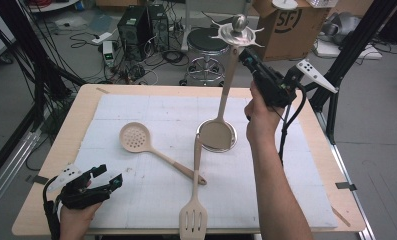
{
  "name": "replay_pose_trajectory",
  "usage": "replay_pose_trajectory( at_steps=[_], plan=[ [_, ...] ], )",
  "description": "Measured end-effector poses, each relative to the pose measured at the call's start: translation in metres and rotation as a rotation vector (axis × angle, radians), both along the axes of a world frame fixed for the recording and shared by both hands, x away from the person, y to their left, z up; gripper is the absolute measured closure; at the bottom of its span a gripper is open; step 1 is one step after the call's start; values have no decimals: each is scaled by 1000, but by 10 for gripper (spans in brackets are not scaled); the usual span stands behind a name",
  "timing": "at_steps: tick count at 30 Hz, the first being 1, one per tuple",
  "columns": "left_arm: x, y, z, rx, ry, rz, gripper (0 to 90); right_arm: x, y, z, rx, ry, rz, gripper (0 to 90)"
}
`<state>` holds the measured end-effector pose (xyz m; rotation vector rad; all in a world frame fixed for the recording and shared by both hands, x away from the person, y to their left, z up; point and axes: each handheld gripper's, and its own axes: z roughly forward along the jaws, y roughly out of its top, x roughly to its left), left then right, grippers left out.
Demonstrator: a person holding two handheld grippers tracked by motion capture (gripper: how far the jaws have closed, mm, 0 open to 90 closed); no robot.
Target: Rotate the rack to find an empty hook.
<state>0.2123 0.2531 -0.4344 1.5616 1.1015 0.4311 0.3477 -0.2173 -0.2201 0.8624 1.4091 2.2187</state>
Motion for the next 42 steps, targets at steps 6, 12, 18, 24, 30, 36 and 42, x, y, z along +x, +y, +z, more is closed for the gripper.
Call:
replay_pose_trajectory(
  at_steps=[6,12,18,24,30,36,42],
  plan=[
    [-1,1,0,-1,0,3,233,1,17,5,-29,-3,17,900],
    [-1,3,0,-3,-2,4,233,-1,15,4,-38,-11,-5,900],
    [-2,2,1,-3,-4,5,234,-5,1,-3,-30,-10,-73,900],
    [-2,2,1,1,-2,3,234,5,-16,-12,1,36,-102,900],
    [-2,3,1,-1,-4,9,235,12,-23,-15,24,57,-119,900],
    [-3,3,1,0,-2,5,234,10,-32,-7,63,32,-122,900],
    [-3,2,1,1,-6,5,235,3,-25,0,14,-2,-135,900]
  ],
)
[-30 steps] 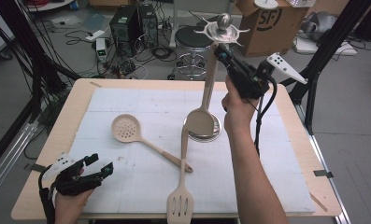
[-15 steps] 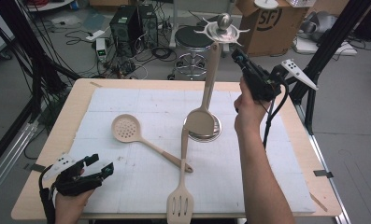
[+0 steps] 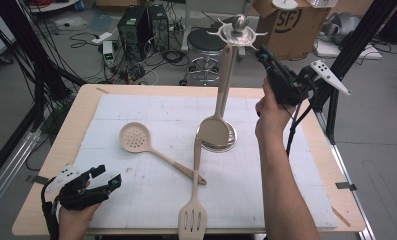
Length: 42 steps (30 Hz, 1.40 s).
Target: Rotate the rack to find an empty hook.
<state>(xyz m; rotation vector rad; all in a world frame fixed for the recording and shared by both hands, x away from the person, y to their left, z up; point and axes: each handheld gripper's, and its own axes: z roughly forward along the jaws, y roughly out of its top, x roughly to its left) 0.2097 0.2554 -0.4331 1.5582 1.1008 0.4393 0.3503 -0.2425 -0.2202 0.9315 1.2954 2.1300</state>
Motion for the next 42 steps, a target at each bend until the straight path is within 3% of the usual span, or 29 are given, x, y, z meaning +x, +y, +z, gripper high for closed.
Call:
replay_pose_trajectory(
  at_steps=[6,15,27,37,42],
  plan=[
    [0,-1,0,-4,1,1,235,-2,4,0,-26,-6,1,900],
    [1,-1,0,0,2,-3,235,-7,17,3,-105,-39,-9,900],
    [1,-1,0,0,3,-6,236,-10,33,8,-151,-56,-16,900],
    [1,-1,0,-7,1,-3,235,-9,43,9,-170,-53,-13,900],
    [1,-1,0,-3,3,-2,235,-9,45,9,-149,-47,-17,900]
  ],
)
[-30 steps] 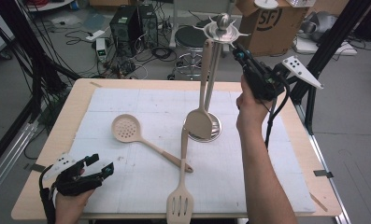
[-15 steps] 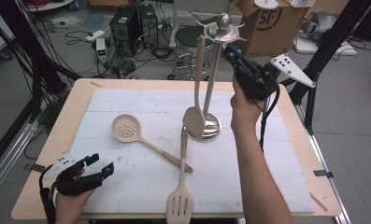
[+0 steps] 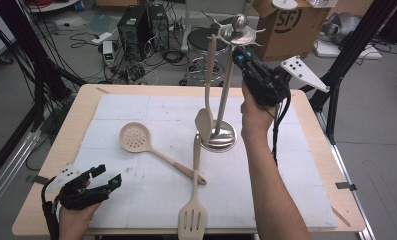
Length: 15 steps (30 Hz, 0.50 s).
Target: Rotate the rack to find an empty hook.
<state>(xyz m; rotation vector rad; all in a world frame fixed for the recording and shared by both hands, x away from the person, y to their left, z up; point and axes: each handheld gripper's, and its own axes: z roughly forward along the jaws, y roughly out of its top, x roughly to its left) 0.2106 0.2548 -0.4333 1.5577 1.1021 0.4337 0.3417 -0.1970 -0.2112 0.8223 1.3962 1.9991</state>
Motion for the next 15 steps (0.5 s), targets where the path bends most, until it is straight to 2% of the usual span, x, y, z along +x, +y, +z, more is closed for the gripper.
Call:
replay_pose_trajectory(
  at_steps=[7,15],
  plan=[
    [0,1,0,-1,-3,1,235,1,9,0,17,0,3,900],
    [-1,1,0,0,-4,0,235,4,12,-1,-1,12,14,900]
  ],
)
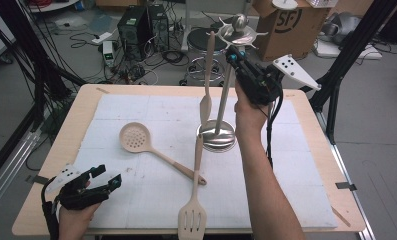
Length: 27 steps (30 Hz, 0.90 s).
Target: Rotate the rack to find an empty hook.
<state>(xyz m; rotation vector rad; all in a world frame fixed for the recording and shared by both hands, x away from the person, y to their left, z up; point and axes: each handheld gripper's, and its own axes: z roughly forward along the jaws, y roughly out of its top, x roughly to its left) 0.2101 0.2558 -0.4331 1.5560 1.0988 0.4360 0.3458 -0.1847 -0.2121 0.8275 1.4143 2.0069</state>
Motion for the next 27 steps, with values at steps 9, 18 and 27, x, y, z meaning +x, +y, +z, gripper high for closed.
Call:
replay_pose_trajectory(
  at_steps=[9,18,27],
  plan=[
    [-1,0,0,-3,0,3,235,0,-13,-12,35,28,-29,900],
    [-1,0,0,-3,1,5,235,5,-43,-19,124,68,-76,900],
    [-1,1,0,-2,0,9,236,1,-51,-7,122,27,-78,900]
  ],
)
